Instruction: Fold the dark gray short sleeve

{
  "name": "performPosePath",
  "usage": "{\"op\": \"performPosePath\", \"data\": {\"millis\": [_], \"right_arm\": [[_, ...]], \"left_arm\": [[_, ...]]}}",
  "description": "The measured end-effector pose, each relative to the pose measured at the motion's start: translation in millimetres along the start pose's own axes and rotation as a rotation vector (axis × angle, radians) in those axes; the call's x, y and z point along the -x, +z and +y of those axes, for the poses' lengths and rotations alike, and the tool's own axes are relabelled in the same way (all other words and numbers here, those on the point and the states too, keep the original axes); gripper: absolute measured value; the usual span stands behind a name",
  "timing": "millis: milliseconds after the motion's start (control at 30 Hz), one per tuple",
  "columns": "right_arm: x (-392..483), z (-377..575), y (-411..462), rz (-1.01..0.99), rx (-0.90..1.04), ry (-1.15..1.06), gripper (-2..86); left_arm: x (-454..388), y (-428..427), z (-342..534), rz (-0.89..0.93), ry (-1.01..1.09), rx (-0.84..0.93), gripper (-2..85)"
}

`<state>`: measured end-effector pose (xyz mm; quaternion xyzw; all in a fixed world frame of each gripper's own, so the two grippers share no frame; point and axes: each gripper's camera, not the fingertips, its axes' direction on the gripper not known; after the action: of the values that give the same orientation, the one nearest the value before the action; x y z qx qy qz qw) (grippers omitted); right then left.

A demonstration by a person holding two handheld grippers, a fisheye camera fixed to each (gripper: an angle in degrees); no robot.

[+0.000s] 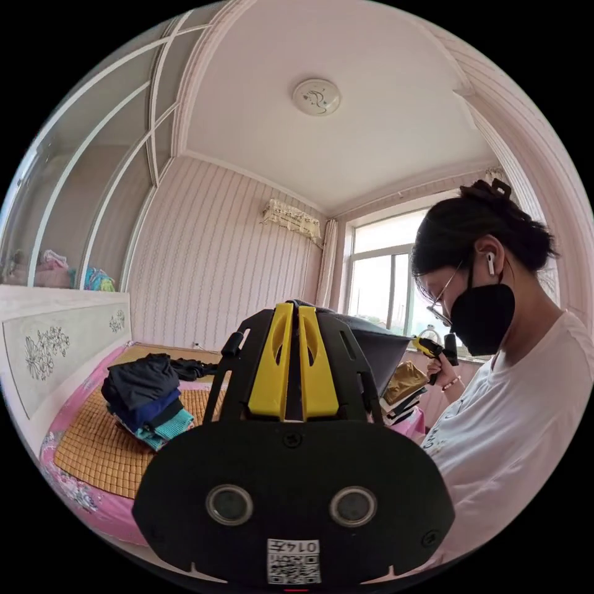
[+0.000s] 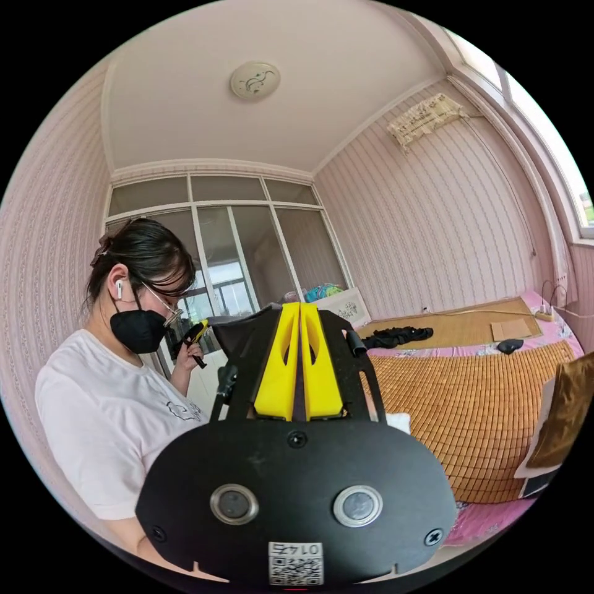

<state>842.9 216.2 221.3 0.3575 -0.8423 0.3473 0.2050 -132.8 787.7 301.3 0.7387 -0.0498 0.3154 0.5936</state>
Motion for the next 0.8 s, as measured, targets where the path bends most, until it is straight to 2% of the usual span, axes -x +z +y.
{"op": "performPosePath", "data": {"millis": [67,167,300,433,567,800], "right_arm": [[-0.8,-17.9,0.1,0.013,-0.005,-0.026,-0.4],[-27.3,-23.4,1.7,0.096,-0.056,0.047,-0.4],[-86.1,-1.3,40.5,0.106,0.061,0.212,-0.3],[-120.7,79.0,159.8,0.098,0.43,0.329,0.2],[-114.1,166.4,290.5,-0.02,0.732,0.321,2.8],[-83.6,249.9,443.8,-0.227,1.03,0.266,11.8]], "left_arm": [[-6.6,2.3,-13.4,-0.021,0.042,0.021,-1.0],[0.5,22.0,-16.9,-0.07,-0.006,0.056,-1.0],[33.3,80.0,18.2,0.005,-0.194,0.199,-1.0],[31.7,113.0,55.1,-0.071,-0.238,0.343,-1.0],[18.0,110.9,70.2,-0.144,-0.229,0.446,-1.0],[-24.5,52.3,54.9,-0.118,-0.133,0.433,-1.0]]}}
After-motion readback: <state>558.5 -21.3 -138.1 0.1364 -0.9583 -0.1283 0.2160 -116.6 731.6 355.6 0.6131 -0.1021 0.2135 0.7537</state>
